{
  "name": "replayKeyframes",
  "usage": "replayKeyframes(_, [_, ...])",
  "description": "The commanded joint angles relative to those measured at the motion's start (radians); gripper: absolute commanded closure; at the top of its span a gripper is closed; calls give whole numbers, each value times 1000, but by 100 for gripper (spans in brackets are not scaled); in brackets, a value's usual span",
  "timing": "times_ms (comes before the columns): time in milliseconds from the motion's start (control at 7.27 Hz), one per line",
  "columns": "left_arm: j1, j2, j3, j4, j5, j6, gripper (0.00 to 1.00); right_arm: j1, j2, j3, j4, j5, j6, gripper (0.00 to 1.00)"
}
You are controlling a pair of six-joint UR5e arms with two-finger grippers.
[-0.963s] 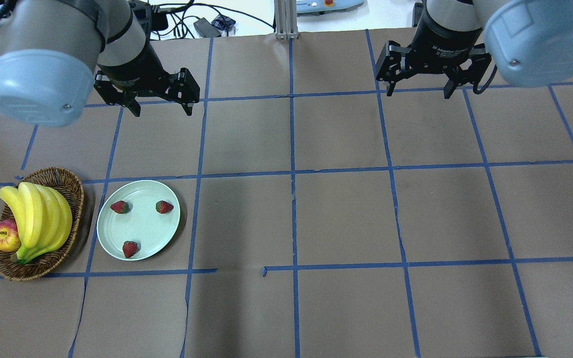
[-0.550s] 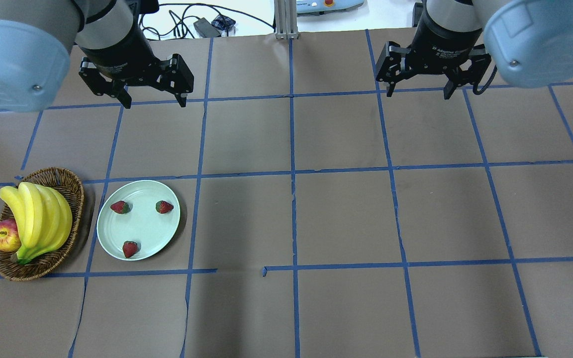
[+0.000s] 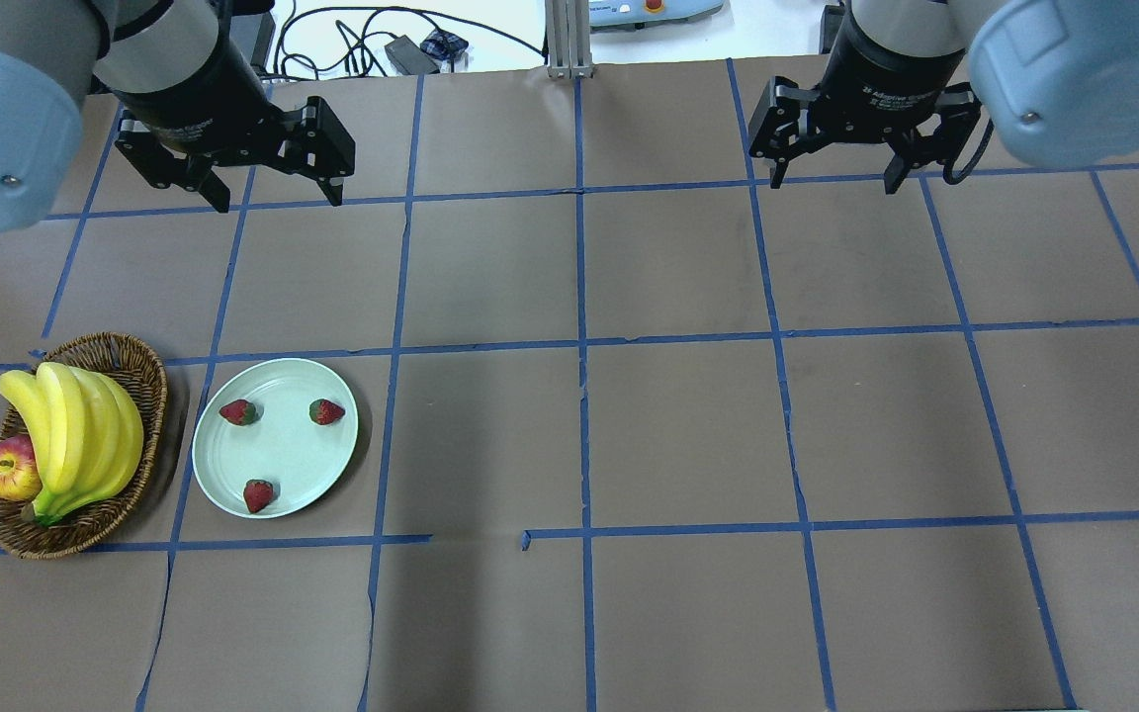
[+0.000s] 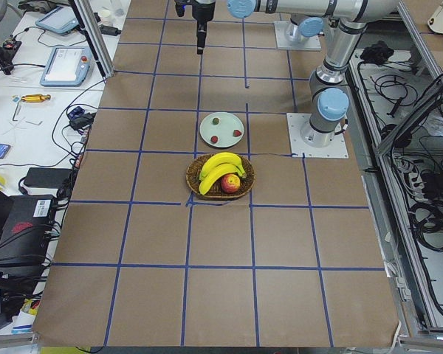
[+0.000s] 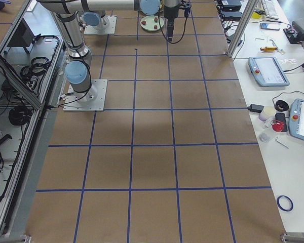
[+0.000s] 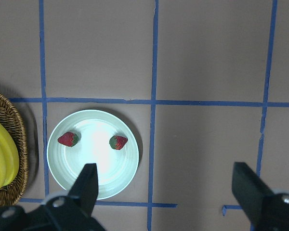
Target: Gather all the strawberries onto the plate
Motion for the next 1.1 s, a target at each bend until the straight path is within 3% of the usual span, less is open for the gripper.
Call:
replayKeyframes(0, [-3,-6,-3,3,-30,-1,0,1,-6,-32,57,12,2,0])
replayKeyframes(963, [-3,-1,-15,18,-25,53,0,3,-7,-20,2,-6,-1,0])
